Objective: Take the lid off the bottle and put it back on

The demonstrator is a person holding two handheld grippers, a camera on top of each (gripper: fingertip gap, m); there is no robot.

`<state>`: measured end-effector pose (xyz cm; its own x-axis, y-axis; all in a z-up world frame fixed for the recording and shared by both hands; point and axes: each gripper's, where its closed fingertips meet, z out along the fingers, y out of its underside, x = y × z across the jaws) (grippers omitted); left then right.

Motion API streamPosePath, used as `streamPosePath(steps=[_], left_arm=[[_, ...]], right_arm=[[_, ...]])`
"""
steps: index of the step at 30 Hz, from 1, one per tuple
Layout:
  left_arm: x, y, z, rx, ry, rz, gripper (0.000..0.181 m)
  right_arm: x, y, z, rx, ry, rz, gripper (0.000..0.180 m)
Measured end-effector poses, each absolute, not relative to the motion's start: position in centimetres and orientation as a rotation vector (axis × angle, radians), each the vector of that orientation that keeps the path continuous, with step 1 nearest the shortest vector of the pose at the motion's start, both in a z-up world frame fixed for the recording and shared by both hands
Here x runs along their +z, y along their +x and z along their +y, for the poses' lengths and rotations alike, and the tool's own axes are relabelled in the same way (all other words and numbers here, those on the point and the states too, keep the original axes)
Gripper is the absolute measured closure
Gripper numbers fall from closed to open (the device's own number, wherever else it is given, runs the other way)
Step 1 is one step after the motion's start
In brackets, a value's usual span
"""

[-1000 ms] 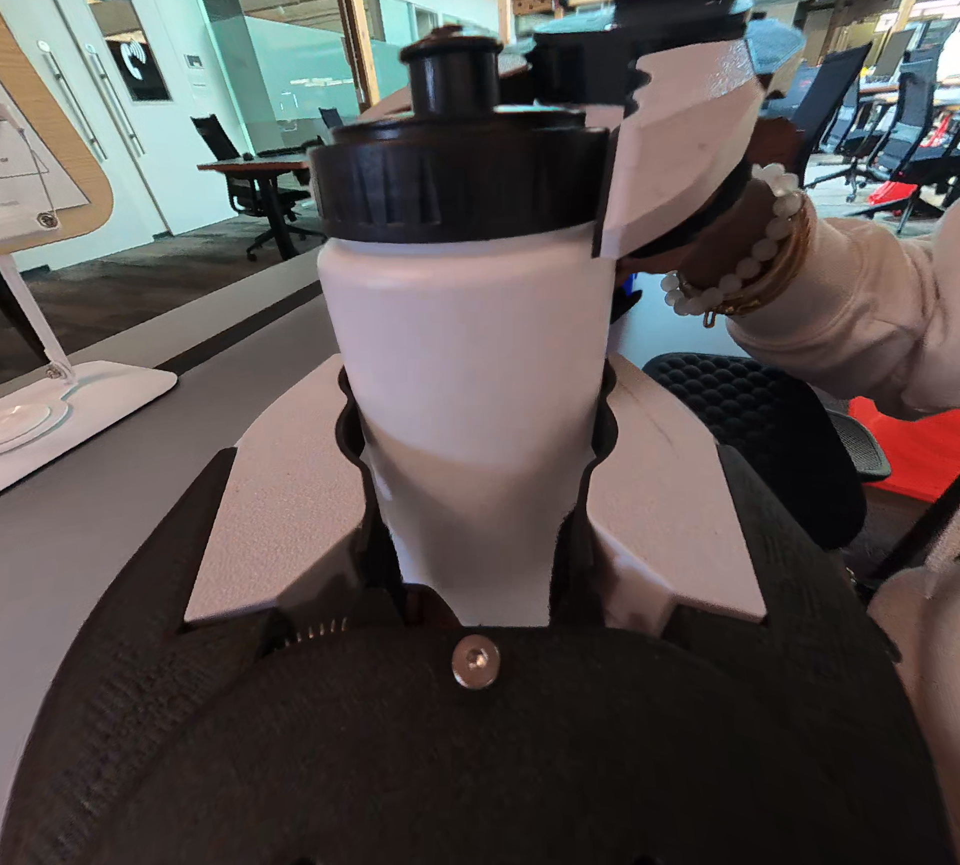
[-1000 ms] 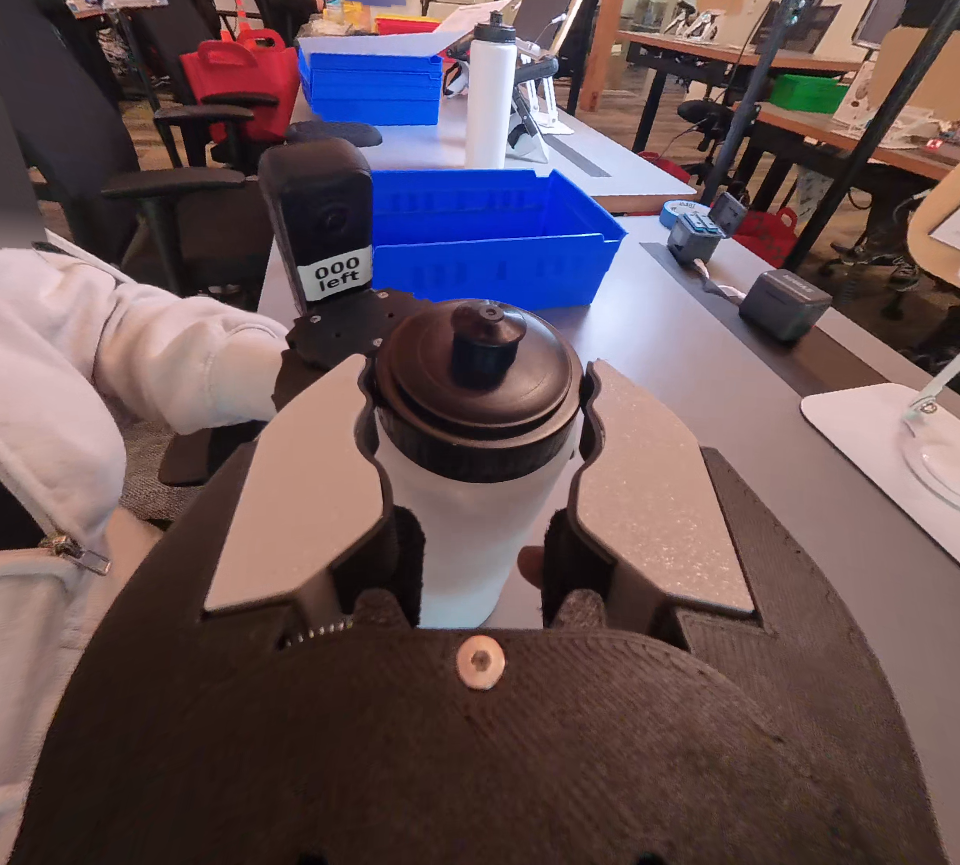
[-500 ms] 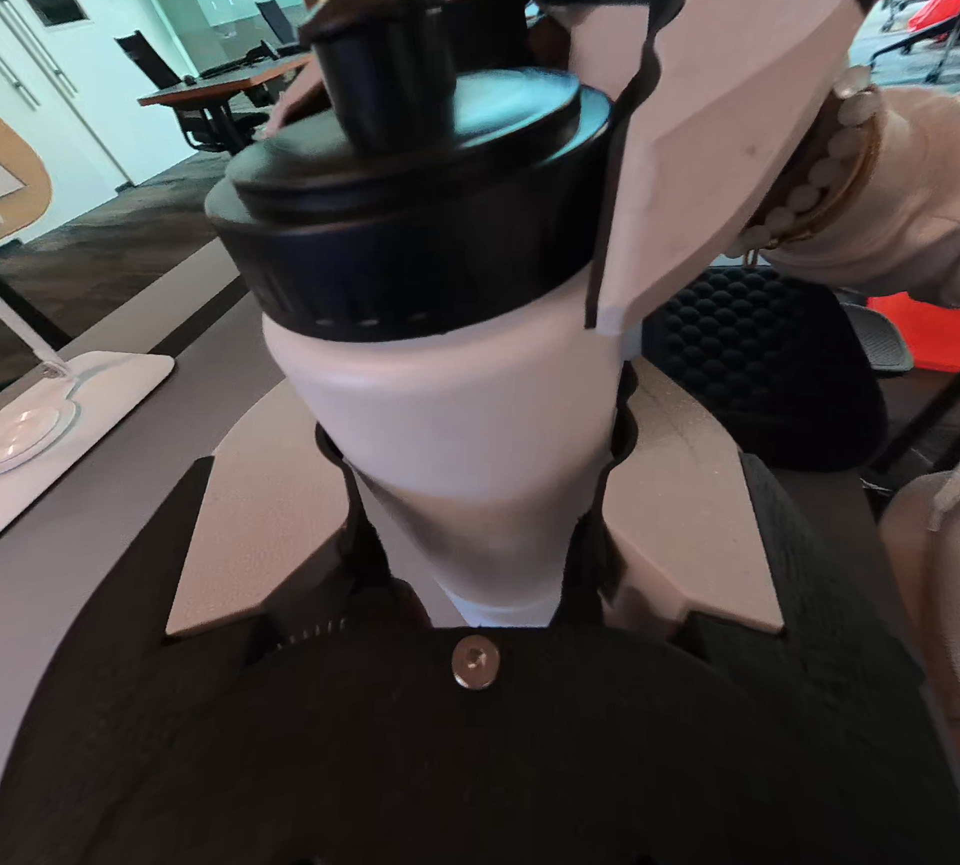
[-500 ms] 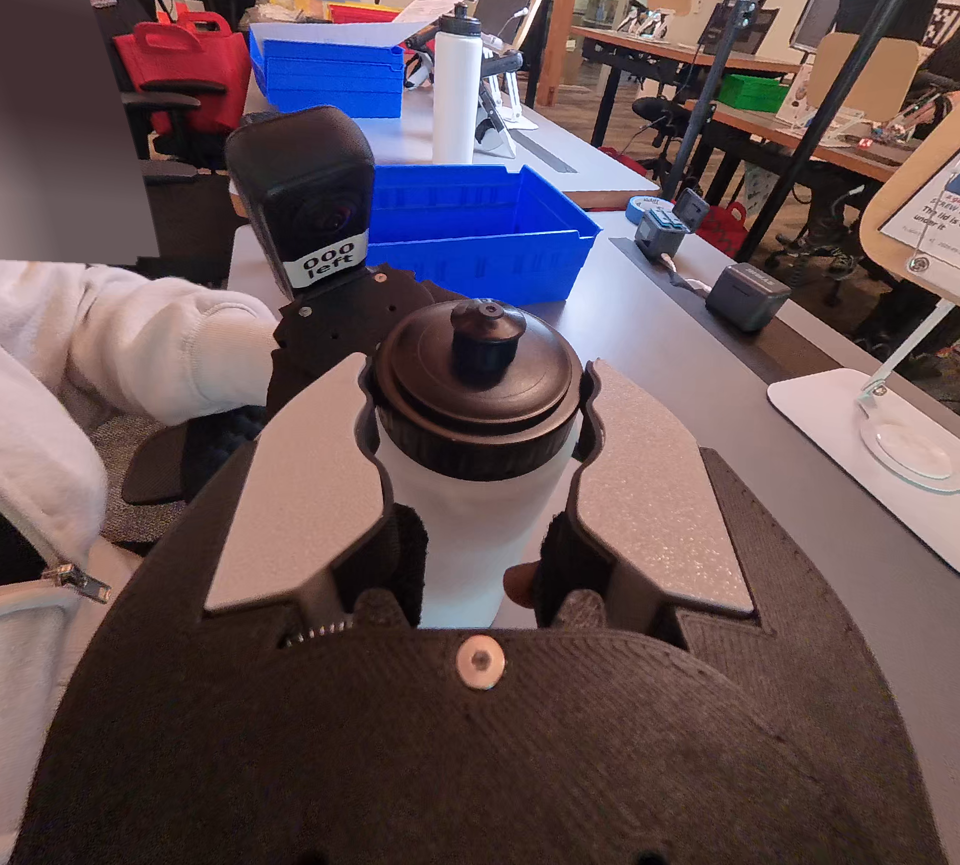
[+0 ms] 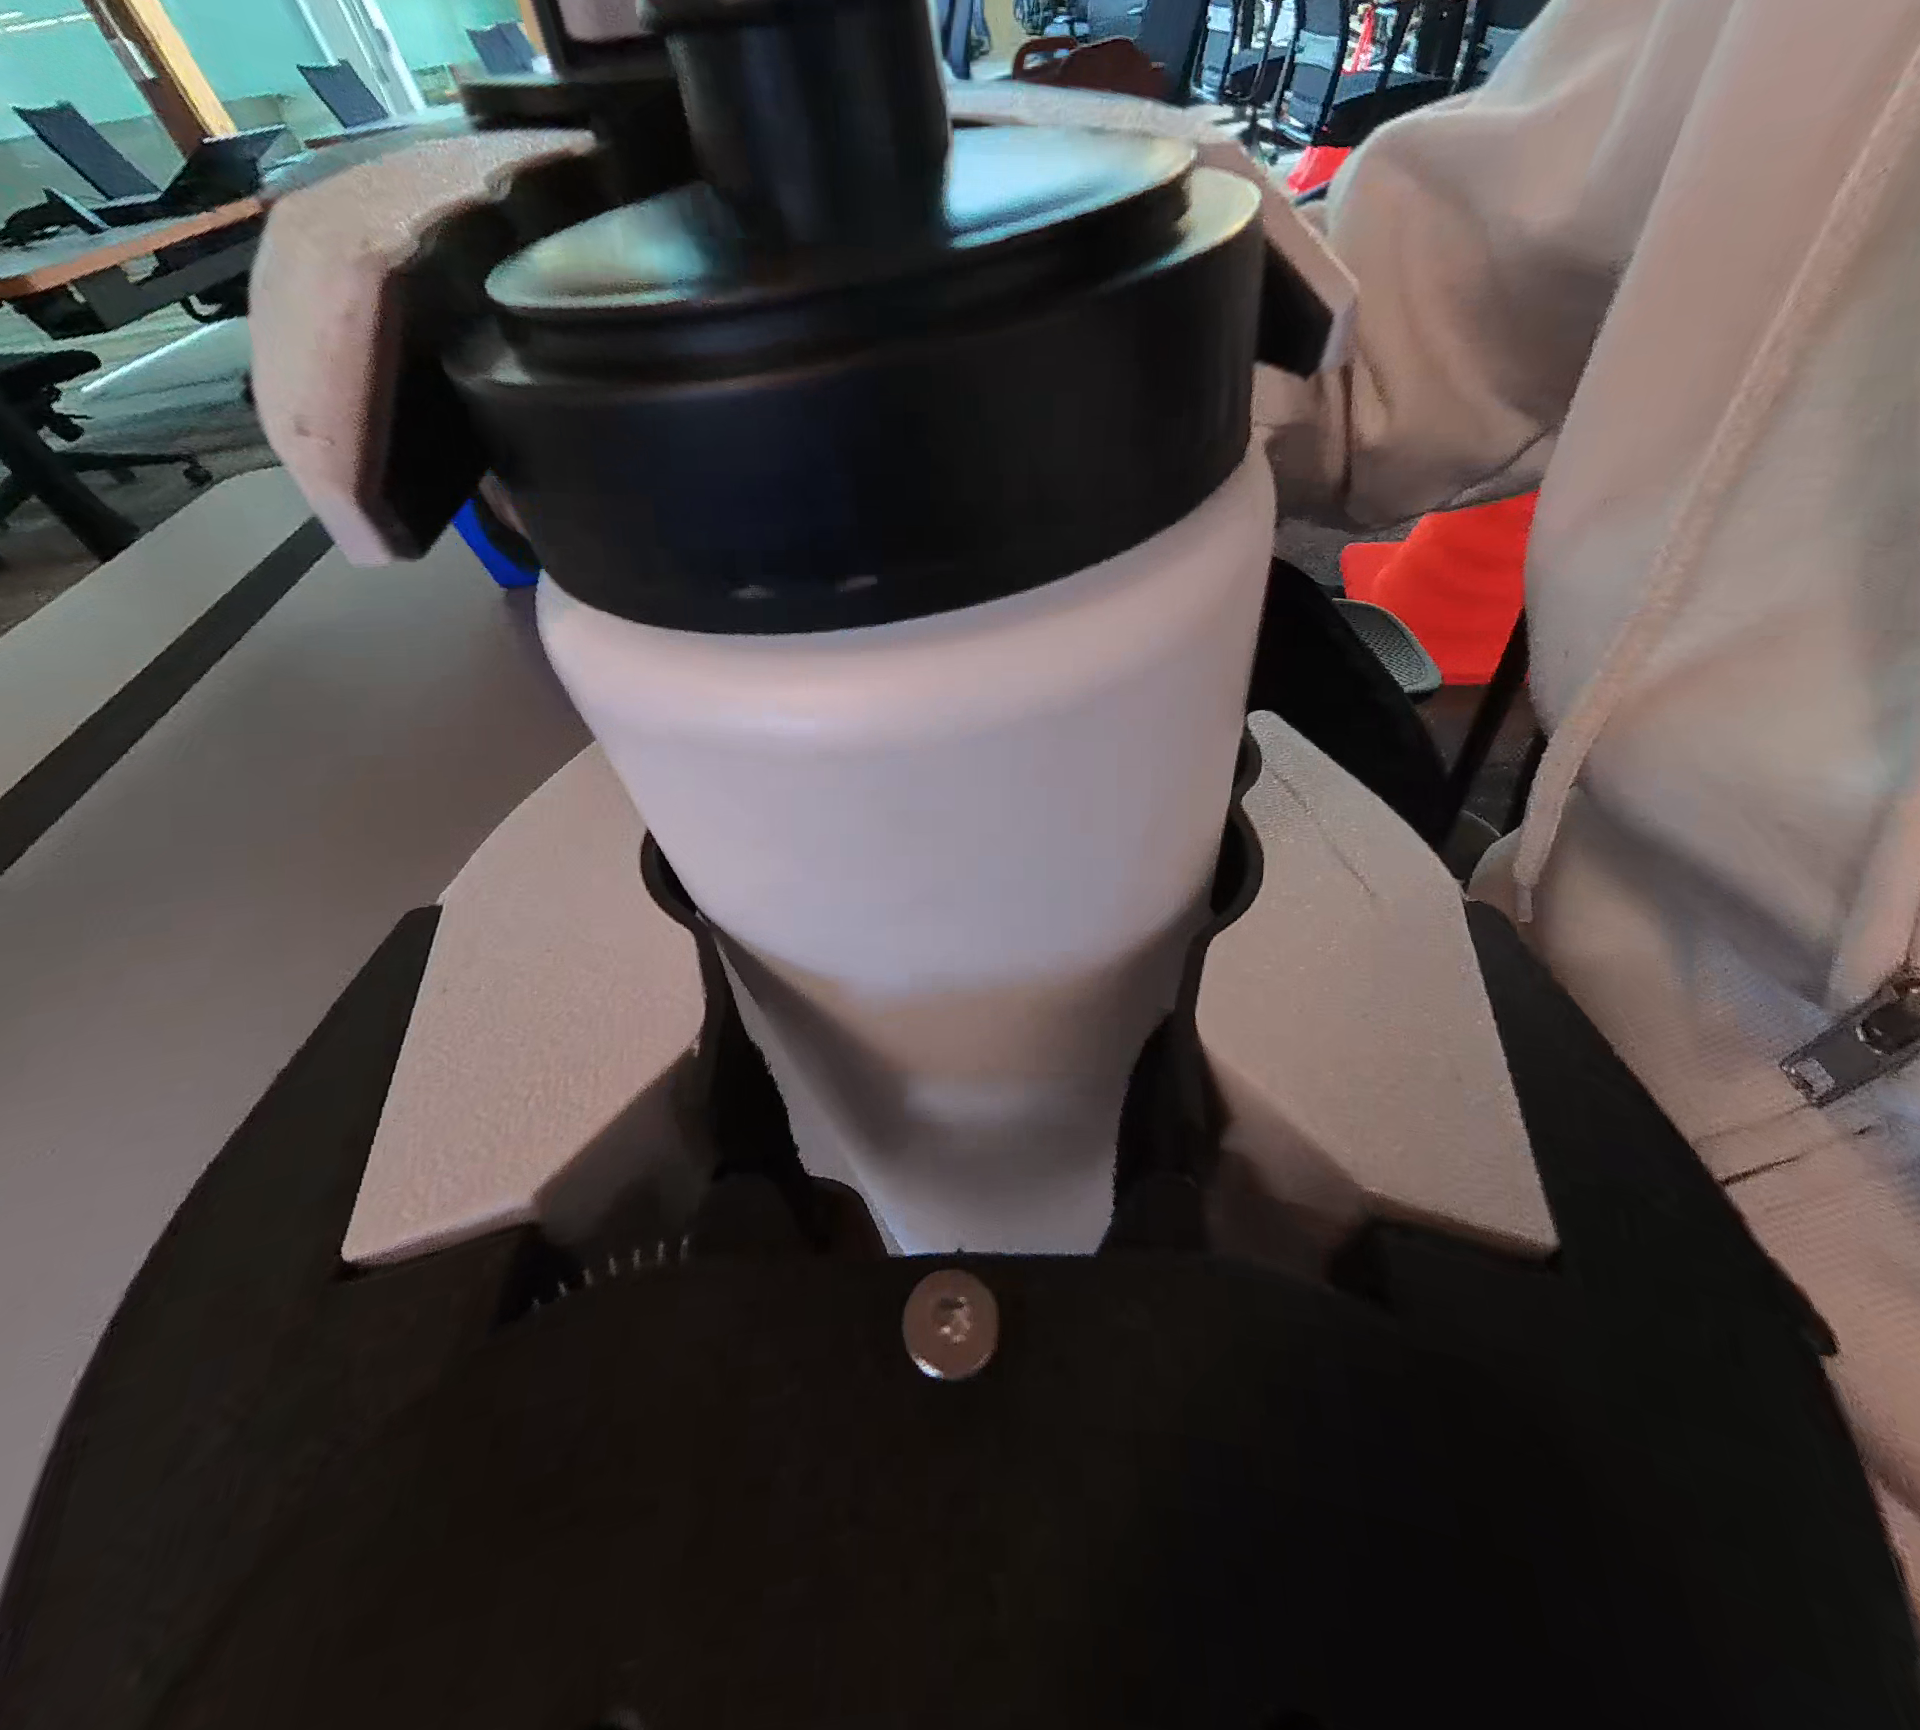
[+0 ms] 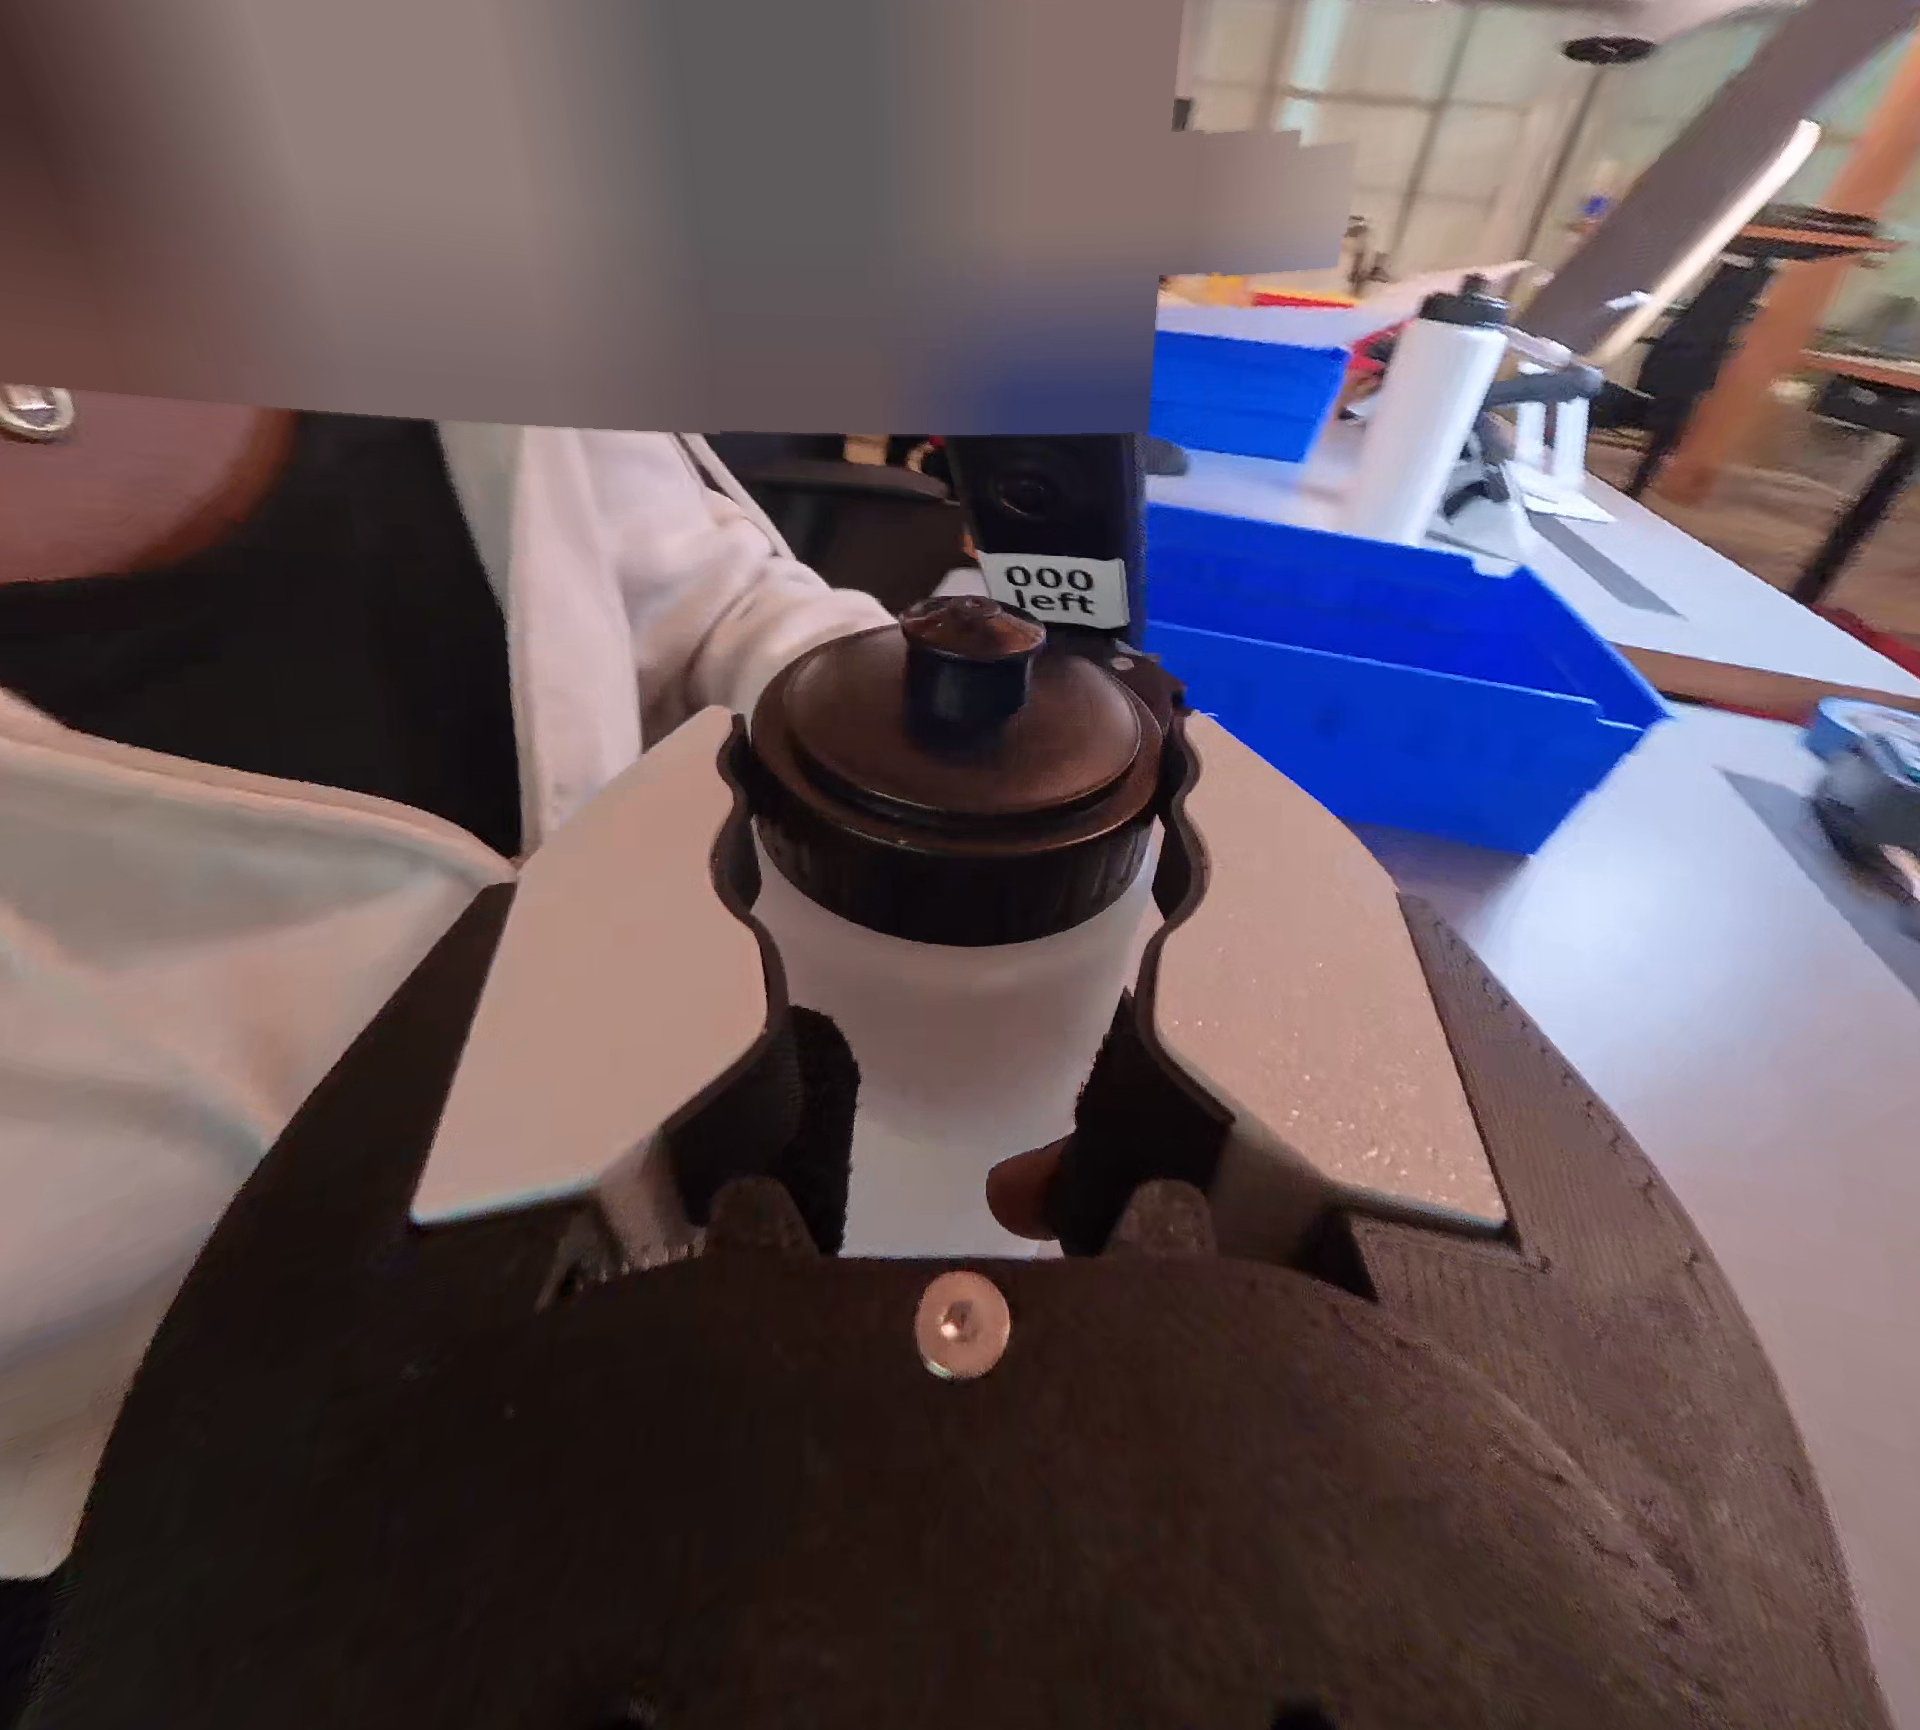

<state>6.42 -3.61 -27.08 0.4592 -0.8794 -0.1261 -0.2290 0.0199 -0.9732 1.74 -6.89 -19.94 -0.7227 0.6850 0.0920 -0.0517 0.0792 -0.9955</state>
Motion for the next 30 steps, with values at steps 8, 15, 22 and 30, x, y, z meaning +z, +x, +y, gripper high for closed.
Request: streamPosePath(steps=[8, 15, 22, 30], left_arm=[[-26.9, 4.7, -1.6, -0.491, -1.559, 0.783, 0.081], [-26.8, 4.1, -0.7, -0.381, -1.577, 0.675, 0.081], [-26.9, 4.3, -1.1, -0.451, -1.571, 0.709, 0.081], [-27.0, 5.4, -2.0, -0.558, -1.541, 0.791, 0.082]], right_arm=[[-19.3, 0.3, -4.4, 1.542, -0.946, -1.536, 0.071], [-19.4, 0.5, -4.0, 1.178, -1.21, -1.229, 0.084], [-19.8, 0.0, -4.2, 1.243, -1.159, -1.341, 0.106], [-19.7, 1.5, -5.8, 1.77, -0.663, -1.81, 0.106]])
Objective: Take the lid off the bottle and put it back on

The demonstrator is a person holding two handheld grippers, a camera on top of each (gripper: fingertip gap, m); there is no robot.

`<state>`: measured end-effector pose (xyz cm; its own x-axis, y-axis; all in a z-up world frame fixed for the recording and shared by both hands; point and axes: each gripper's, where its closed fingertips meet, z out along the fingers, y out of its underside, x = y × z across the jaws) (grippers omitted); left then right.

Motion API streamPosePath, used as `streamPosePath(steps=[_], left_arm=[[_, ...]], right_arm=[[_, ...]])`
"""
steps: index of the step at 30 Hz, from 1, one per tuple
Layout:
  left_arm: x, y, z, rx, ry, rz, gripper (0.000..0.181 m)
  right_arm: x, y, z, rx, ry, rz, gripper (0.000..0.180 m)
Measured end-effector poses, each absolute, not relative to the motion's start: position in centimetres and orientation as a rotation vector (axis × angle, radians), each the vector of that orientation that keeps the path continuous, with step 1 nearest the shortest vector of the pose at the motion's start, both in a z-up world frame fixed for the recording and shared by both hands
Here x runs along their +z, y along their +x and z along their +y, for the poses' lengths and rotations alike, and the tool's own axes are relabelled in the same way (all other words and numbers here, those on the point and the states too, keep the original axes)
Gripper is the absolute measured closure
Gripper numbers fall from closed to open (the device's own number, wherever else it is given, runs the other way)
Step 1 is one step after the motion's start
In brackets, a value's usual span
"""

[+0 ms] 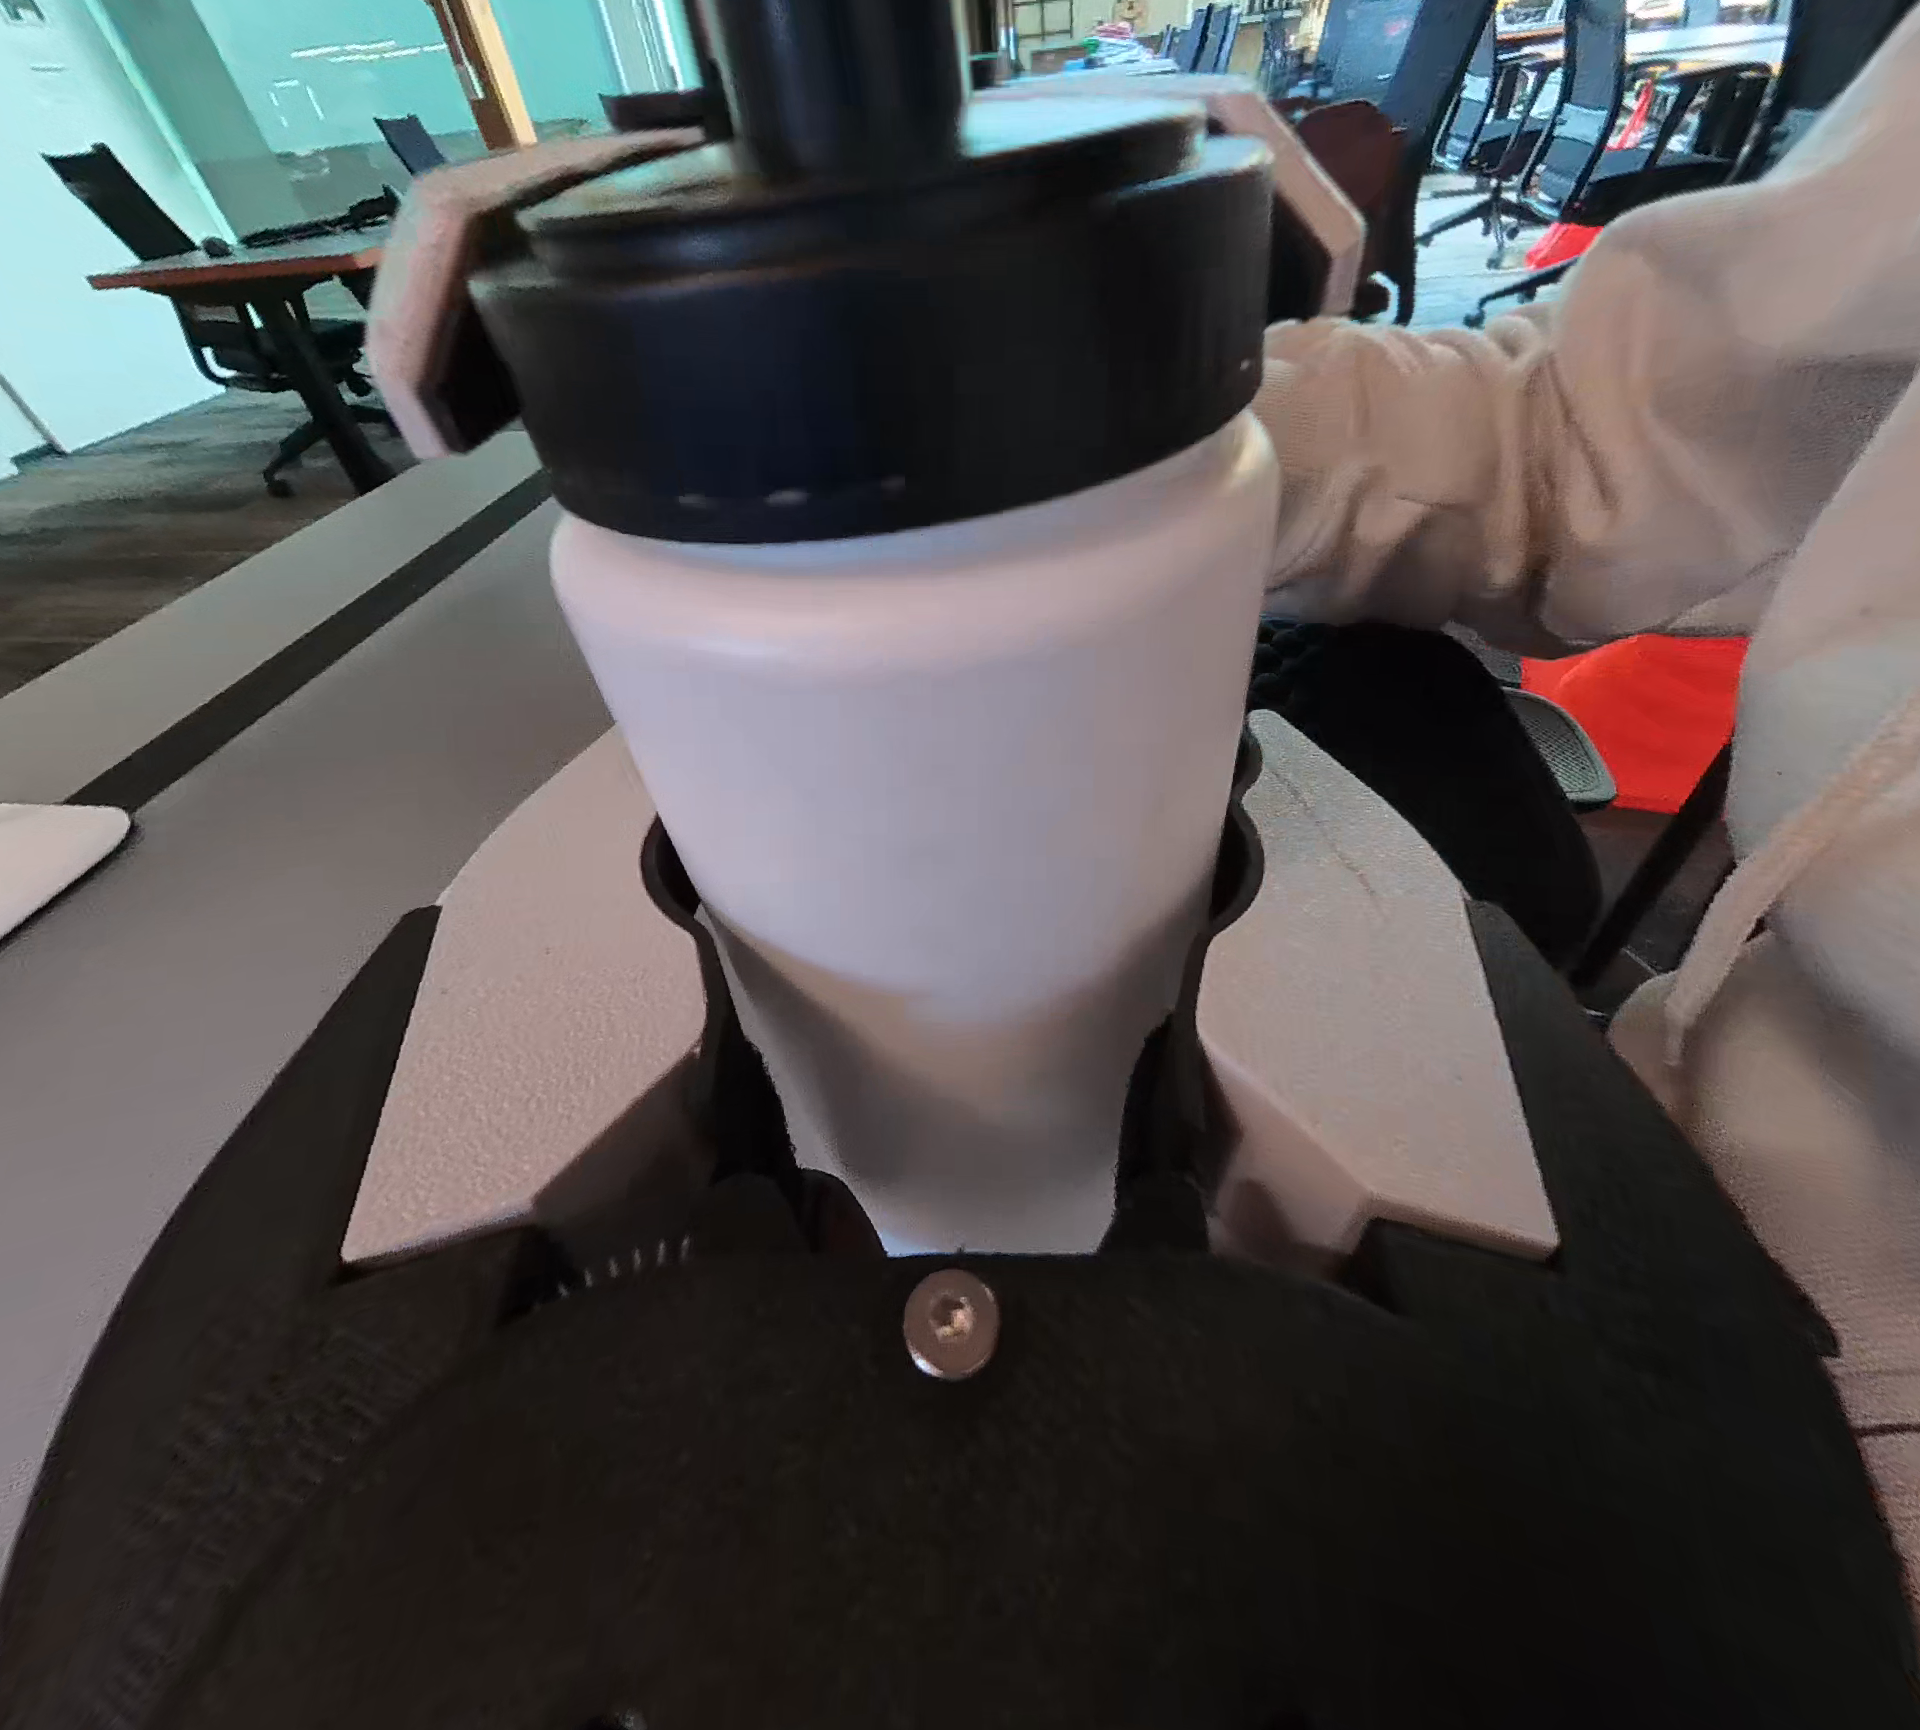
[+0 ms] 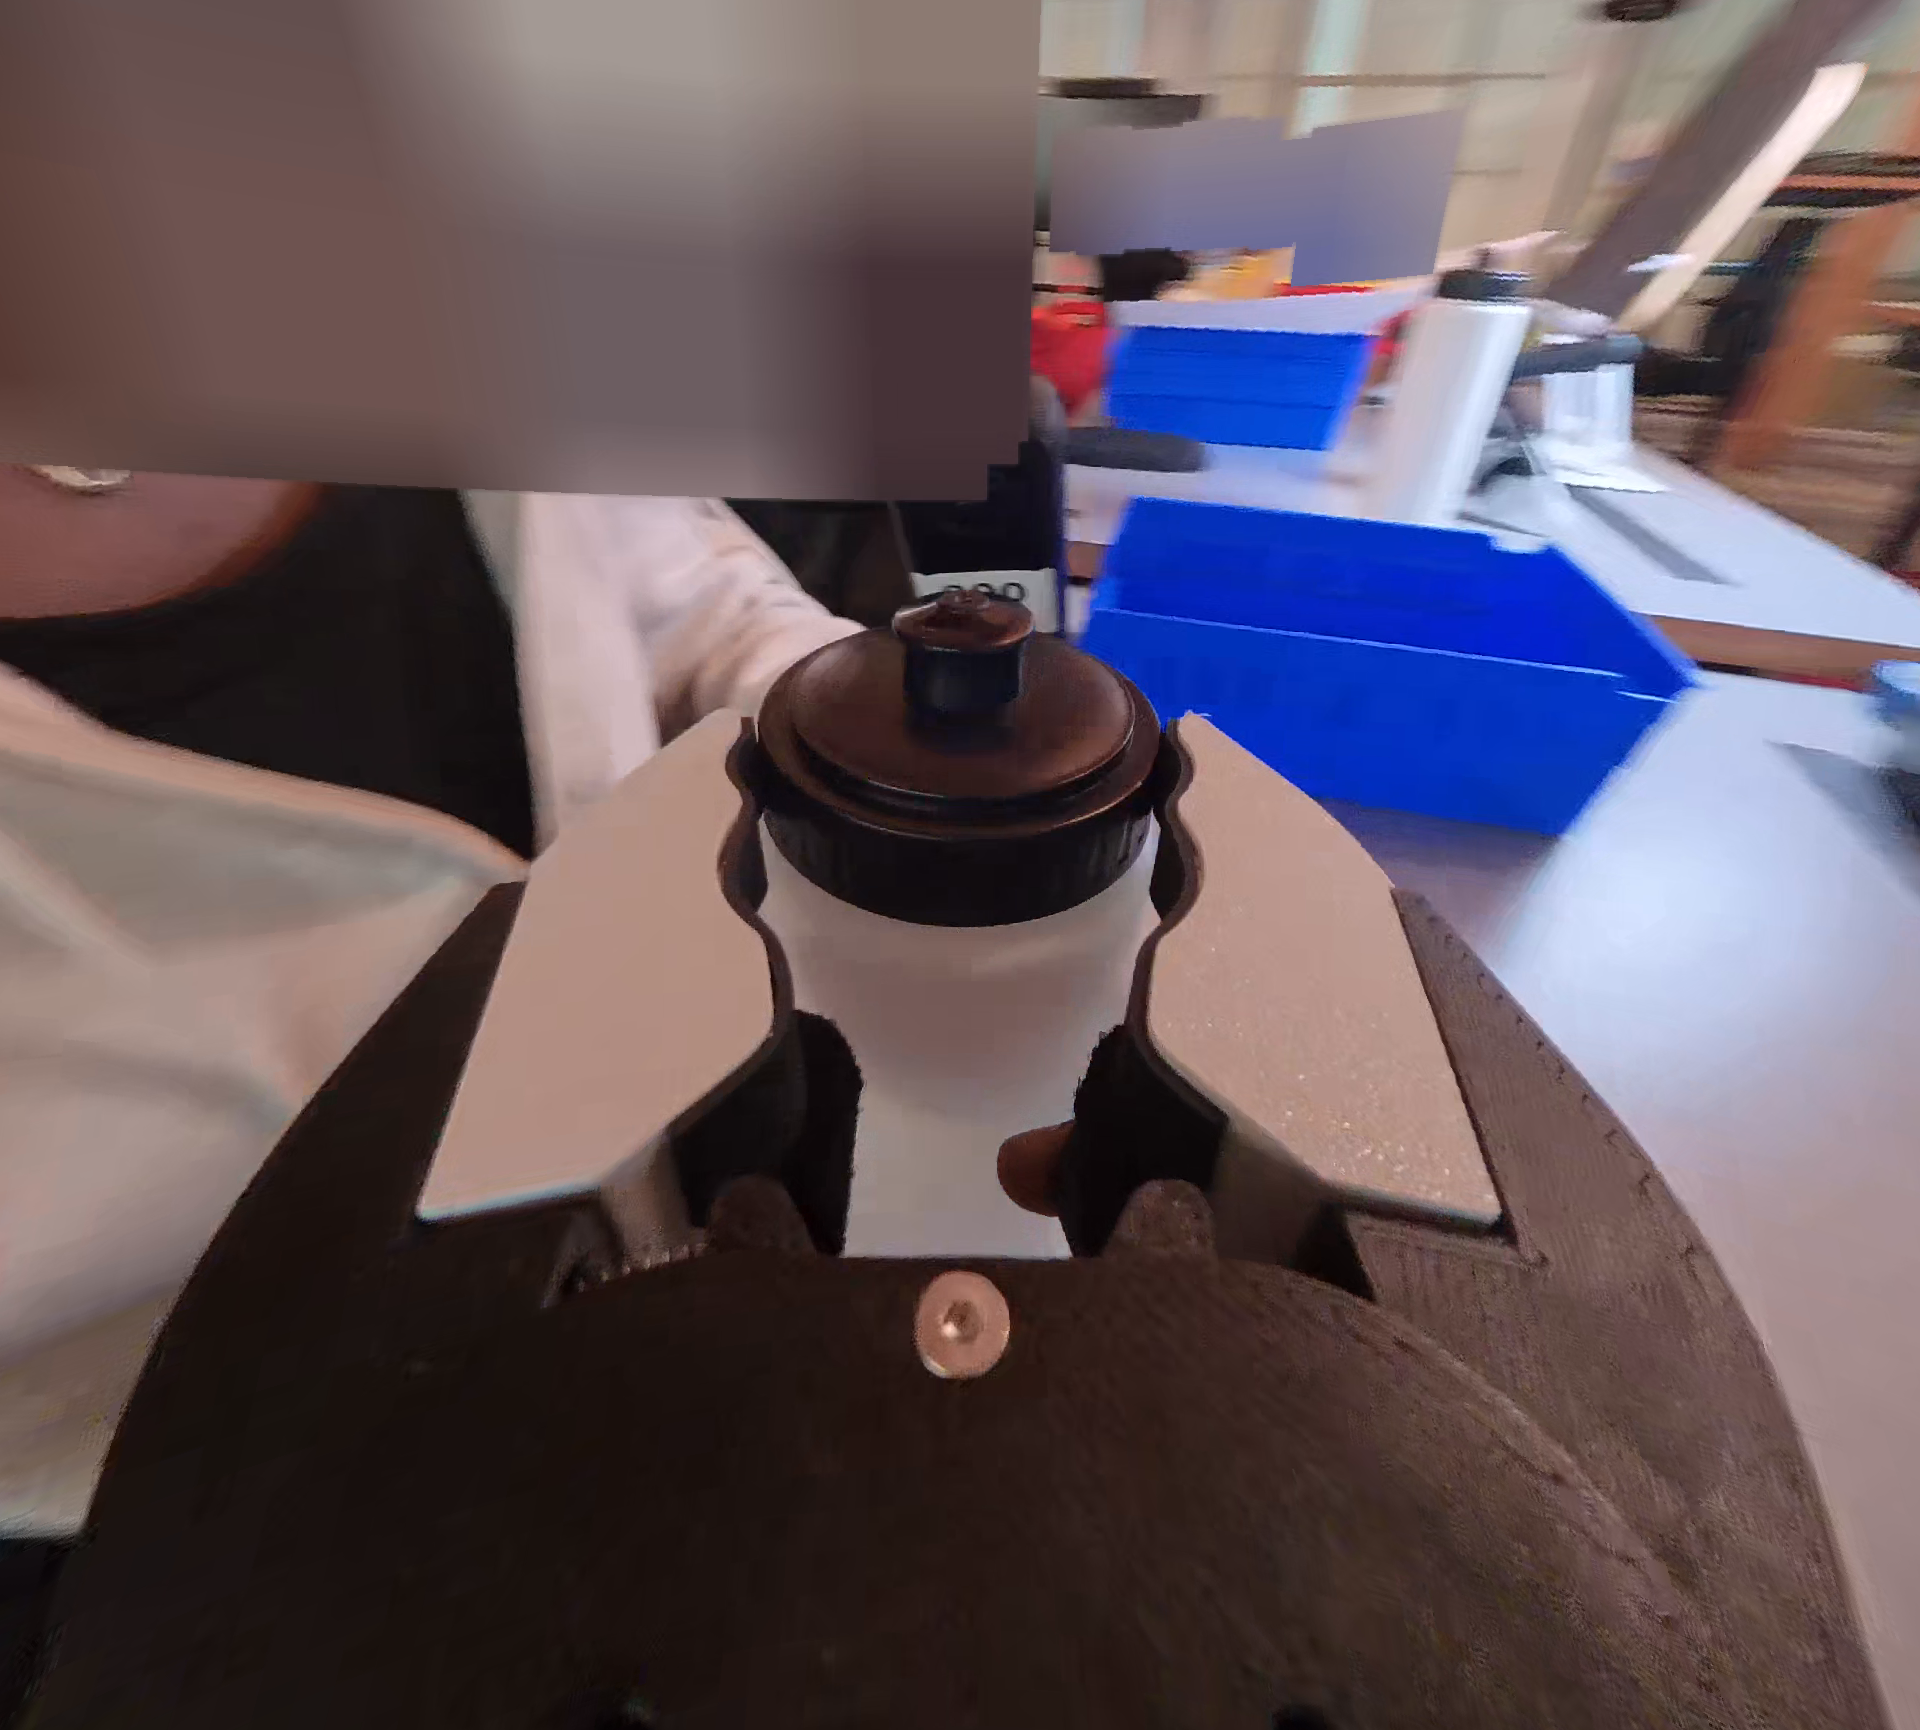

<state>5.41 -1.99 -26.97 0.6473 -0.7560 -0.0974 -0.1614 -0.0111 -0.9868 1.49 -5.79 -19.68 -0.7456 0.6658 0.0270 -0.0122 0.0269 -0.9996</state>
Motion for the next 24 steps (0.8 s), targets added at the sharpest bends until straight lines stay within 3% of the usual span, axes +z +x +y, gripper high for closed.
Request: streamPosePath(steps=[5, 9, 13, 17, 20, 22, 24], left_arm=[[-26.9, 4.7, -1.7, -0.545, -1.555, 0.746, 0.082], [-27.0, 4.9, -1.5, -0.52, -1.56, 0.745, 0.082], [-27.0, 4.7, -1.4, -0.51, -1.567, 0.727, 0.082], [-27.0, 4.7, -1.4, -0.501, -1.568, 0.722, 0.082], [-27.0, 4.7, -1.4, -0.497, -1.568, 0.724, 0.082], [-27.0, 4.7, -1.5, -0.498, -1.567, 0.727, 0.082], [-27.0, 4.8, -1.5, -0.499, -1.566, 0.73, 0.082]], right_arm=[[-19.6, 0.7, -5.7, 1.822, -0.632, -1.872, 0.106], [-18.5, 0.2, -4.6, 1.687, -0.87, -1.603, 0.069], [-17.4, 0.7, -3.5, 1.432, -1.146, -1.229, 0.074], [-18.3, 0.6, -5.0, 1.203, -1.2, -1.177, 0.072], [-19.2, 0.0, -4.9, 1.146, -1.246, -1.181, 0.085], [-19.3, 0.1, -4.2, 1.123, -1.242, -1.183, 0.105], [-19.3, 0.2, -4.3, 1.194, -1.217, -1.254, 0.105]])
